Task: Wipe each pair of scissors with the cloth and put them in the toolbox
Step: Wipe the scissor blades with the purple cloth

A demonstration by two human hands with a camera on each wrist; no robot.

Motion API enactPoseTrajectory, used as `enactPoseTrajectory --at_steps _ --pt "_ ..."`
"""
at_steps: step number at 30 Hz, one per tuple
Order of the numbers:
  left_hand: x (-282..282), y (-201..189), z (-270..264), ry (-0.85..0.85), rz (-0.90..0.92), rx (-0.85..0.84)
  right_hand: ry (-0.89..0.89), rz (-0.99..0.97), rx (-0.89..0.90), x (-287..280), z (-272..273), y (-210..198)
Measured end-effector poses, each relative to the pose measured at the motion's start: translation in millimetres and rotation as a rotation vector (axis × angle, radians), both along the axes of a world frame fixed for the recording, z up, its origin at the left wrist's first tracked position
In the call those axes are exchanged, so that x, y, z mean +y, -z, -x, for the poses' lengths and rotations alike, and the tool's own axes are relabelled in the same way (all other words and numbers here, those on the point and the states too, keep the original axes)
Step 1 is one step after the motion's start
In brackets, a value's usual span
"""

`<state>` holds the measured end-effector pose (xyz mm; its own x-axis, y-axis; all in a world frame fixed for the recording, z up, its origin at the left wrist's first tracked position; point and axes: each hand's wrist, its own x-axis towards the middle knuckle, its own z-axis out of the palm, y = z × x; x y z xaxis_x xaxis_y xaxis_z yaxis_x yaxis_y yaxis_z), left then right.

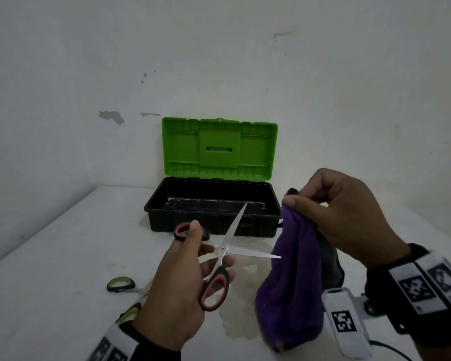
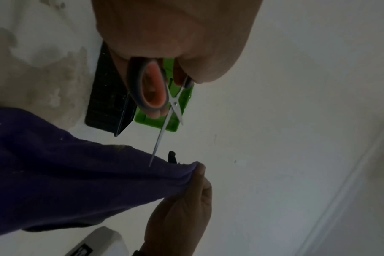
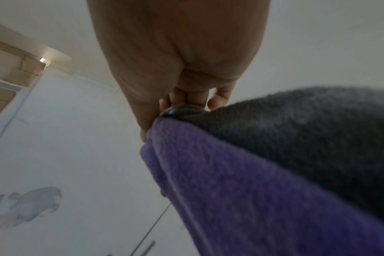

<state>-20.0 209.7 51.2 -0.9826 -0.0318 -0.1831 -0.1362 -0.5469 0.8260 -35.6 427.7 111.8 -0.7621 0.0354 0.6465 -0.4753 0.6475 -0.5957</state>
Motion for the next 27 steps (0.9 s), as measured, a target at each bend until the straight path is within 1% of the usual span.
enactPoseTrajectory --at_steps 5,8,11,14,18,20,22,23,24,27 --pt "7.0 -6.3 -1.4 -0.086 0.210 0.082 -0.175 -0.150 -0.053 -25.3 -3.6 9.9" --pt "11.2 -8.6 -1.4 -0.119 0.314 0.151 -0.226 -0.160 -0.070 -37.9 -3.7 22.3" --pt "13.7 -8.1 -0.9 -0.147 0.407 0.203 -0.231 -0.105 -0.031 -47.8 -5.0 32.6" --pt "15.1 -7.1 -1.1 -0.158 0.450 0.250 -0.205 -0.049 -0.017 -55.2 -6.1 39.7" --pt "14.6 0.8 1.4 -0.195 0.521 0.294 -0.169 -0.056 -0.020 -64.3 -10.7 46.5" --pt "15.2 2.4 0.1 -0.210 0.525 0.313 -0.138 0.021 -0.020 -65.7 -10.4 49.2" --pt "16.5 1.6 -0.9 -0.199 0.497 0.308 -0.042 0.120 -0.007 -64.2 -6.7 51.1" --pt "16.9 1.2 -0.8 -0.190 0.486 0.303 -0.005 0.138 -0.006 -63.8 -5.7 51.8" --pt "17.3 -0.2 -1.0 -0.182 0.475 0.298 0.000 0.138 -0.010 -64.2 -5.9 52.7" --pt "17.1 0.4 0.0 -0.164 0.471 0.295 -0.085 0.098 -0.040 -68.7 -11.3 56.0"
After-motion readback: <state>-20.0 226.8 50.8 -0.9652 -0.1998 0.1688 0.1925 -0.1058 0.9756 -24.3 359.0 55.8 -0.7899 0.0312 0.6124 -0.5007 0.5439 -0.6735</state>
